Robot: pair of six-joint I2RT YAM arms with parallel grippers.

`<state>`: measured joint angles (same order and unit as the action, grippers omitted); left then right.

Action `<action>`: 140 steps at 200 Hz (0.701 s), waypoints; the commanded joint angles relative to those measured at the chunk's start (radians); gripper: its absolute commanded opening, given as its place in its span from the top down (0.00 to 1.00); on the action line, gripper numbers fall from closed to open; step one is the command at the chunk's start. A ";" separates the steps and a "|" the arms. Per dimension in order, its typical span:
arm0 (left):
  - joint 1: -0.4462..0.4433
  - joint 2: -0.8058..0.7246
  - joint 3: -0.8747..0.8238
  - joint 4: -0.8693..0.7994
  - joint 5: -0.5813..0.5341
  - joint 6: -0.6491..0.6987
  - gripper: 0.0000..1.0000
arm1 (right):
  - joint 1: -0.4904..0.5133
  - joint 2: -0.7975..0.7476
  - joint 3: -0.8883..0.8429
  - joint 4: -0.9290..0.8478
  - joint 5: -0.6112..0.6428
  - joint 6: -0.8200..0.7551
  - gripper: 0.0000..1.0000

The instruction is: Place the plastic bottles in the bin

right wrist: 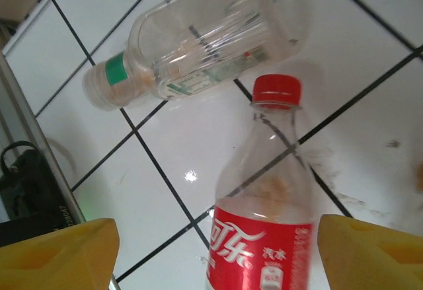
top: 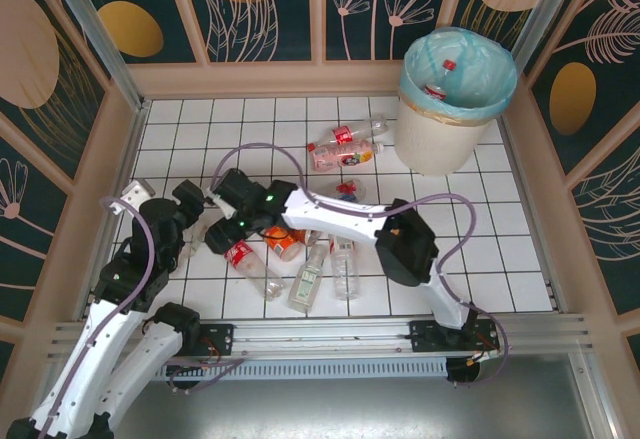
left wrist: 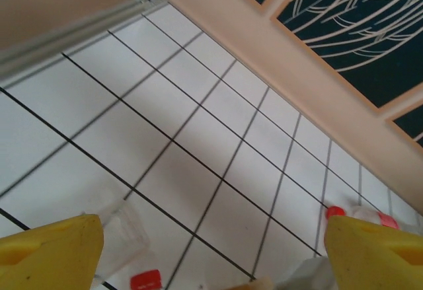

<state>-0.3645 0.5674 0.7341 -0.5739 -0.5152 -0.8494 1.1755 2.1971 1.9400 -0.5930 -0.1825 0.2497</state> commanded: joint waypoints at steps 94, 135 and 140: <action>0.008 -0.093 -0.036 -0.012 -0.247 0.144 0.11 | 0.047 0.207 0.230 -0.218 0.160 -0.019 0.15; 0.007 -0.165 -0.050 -0.004 -0.335 0.137 0.11 | 0.047 0.238 0.252 -0.227 0.150 -0.025 0.15; 0.006 -0.169 -0.050 -0.004 -0.341 0.138 0.11 | 0.047 0.240 0.251 -0.225 0.148 -0.026 0.15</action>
<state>-0.3592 0.4267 0.6956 -0.6018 -0.7731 -0.7113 1.2152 2.4145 2.1513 -0.7883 -0.0490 0.2413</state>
